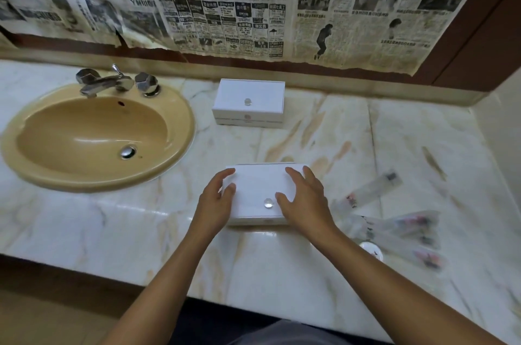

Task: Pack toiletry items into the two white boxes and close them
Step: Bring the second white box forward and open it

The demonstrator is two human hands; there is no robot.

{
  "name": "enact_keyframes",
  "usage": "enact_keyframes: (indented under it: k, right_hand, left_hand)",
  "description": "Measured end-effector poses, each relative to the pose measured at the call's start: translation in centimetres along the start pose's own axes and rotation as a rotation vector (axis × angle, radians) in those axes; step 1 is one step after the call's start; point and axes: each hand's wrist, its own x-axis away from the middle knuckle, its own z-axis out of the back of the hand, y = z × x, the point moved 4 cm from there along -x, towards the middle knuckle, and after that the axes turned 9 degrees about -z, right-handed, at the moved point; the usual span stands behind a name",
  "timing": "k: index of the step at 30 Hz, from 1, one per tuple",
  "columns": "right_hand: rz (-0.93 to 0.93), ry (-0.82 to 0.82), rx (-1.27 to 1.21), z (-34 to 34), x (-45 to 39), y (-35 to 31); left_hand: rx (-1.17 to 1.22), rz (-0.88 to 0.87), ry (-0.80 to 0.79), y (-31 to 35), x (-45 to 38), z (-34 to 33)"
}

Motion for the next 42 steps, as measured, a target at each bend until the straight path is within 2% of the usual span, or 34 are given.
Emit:
enact_keyframes:
  k: [3, 6, 10, 14, 19, 25, 29, 33, 39, 42]
  right_hand:
    - [0.167, 0.189, 0.214, -0.3, 0.7, -0.7]
    - [0.333, 0.293, 0.254, -1.0, 1.4, -1.6]
    - [0.34, 0.165, 0.382, -1.7, 1.5, -2.2]
    - [0.347, 0.119, 0.42, -0.9, 1.4, -3.5]
    - [0.289, 0.059, 0.296, 2.4, -0.3, -6.3]
    - [0.185, -0.031, 0.219, 5.0, -3.7, -8.7]
    - [0.255, 0.15, 0.211, 6.5, -4.9, -9.5]
    - [0.308, 0.373, 0.03, 8.3, -4.8, -8.4]
    - [0.281, 0.447, -0.071, 9.4, -4.3, -4.6]
    - [0.233, 0.429, -0.067, 9.5, -4.2, -2.7]
  left_hand:
    - [0.017, 0.018, -0.012, -0.4, -0.1, 0.1]
    - [0.019, 0.033, 0.0, -1.2, -0.3, 0.5]
    - [0.051, 0.021, 0.038, -1.6, -0.7, 1.1]
    - [0.074, 0.007, 0.068, -1.9, -1.1, 1.8]
    - [0.155, 0.013, 0.072, -1.8, -1.6, 2.0]
    - [0.18, -0.078, 0.066, -0.8, -2.7, 1.2]
    - [0.107, -0.085, 0.152, -0.8, -3.6, 0.6]
    - [0.06, -0.043, 0.223, -1.0, -4.2, 0.2]
    - [0.005, -0.038, 0.3, -0.9, -4.1, -0.6]
    - [-0.007, -0.043, 0.311, -0.9, -4.2, -0.6]
